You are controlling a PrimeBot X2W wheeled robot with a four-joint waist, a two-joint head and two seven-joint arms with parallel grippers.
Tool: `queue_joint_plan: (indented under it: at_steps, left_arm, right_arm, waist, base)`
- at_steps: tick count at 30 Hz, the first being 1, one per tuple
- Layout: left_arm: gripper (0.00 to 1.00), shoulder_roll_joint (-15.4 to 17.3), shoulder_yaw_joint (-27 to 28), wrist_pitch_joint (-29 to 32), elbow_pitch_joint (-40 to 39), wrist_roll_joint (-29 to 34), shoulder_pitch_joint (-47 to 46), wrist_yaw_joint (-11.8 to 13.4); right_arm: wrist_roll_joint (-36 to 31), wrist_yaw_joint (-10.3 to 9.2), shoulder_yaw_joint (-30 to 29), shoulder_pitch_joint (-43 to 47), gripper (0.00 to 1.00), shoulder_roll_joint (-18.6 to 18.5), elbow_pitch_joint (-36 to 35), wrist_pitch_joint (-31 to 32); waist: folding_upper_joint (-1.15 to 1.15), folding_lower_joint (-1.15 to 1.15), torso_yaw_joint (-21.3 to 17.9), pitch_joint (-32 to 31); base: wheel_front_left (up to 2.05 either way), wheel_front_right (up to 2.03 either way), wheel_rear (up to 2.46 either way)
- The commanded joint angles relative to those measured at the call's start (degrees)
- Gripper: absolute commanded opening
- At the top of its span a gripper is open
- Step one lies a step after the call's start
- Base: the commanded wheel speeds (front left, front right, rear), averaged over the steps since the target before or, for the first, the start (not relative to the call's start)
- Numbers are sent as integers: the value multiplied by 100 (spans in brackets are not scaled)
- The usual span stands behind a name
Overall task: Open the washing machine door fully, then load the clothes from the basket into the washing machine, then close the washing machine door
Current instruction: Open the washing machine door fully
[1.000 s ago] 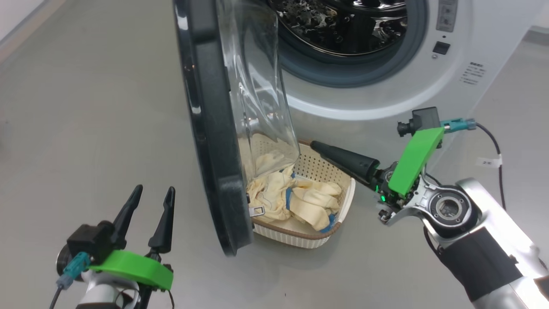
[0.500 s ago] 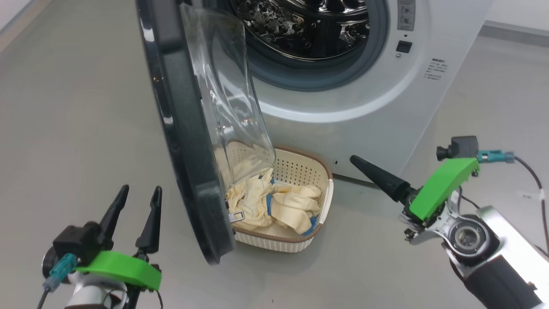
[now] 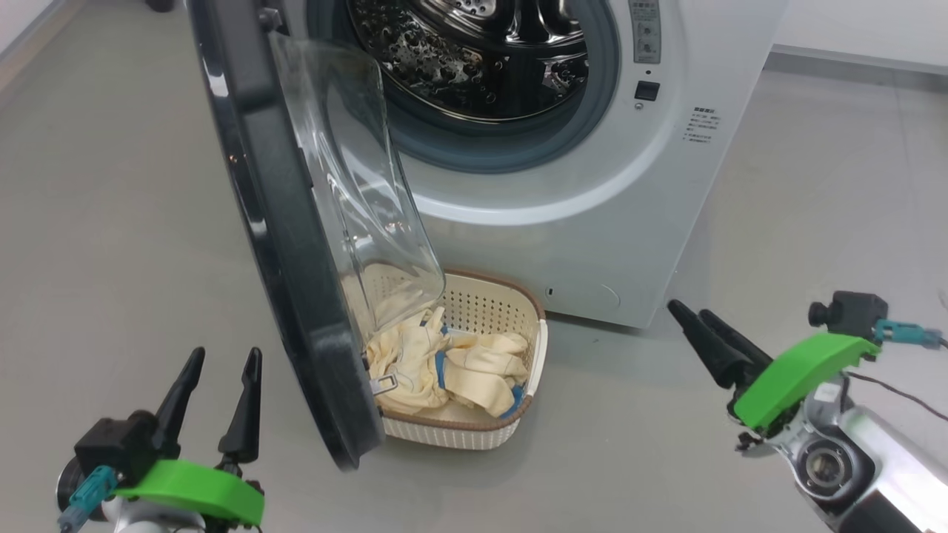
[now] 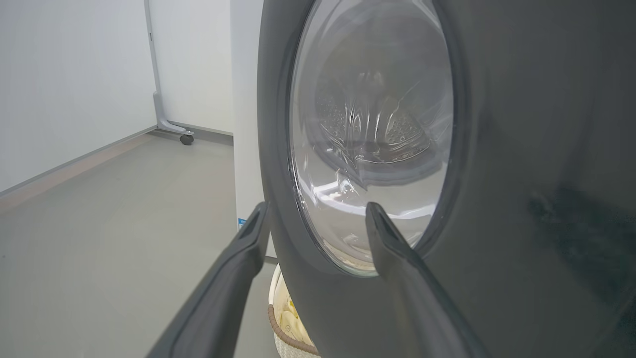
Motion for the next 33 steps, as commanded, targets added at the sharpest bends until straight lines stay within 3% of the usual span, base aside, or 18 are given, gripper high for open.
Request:
queue_joint_plan:
  at_steps: [1, 7, 13, 25, 33]
  left_arm:
    - [100, 142, 270, -39, -210, 32, -170, 3]
    - [100, 131, 292, -39, -210, 47, -151, 3]
    - [100, 127, 331, -39, -212, 52, -115, 3]
    - [100, 100, 377, -39, -177, 52, -118, 3]
    - [100, 102, 402, -39, -182, 60, -115, 3]
  right_arm:
    - [-232, 10, 147, -73, 100, -256, -14, -357]
    - [-402, 10, 410, -71, 100, -376, 392, -1035]
    - [-687, 10, 416, -107, 100, -416, 731, -1287]
    - [-2724, 10, -992, 461, 100, 42, 380, -1301]
    - [-3672, 10, -1733, 922, 100, 417, 144, -1302]
  waist:
    - [0, 0, -28, -7]
    - [0, 0, -80, -29]
    - [0, 0, -133, -29]
    - [0, 0, -119, -35]
    - [0, 0, -117, -22]
  base:
    - [0, 0, 0]
    - [0, 0, 0]
    - [0, 0, 0]
    - [0, 0, 0]
    - [0, 0, 0]
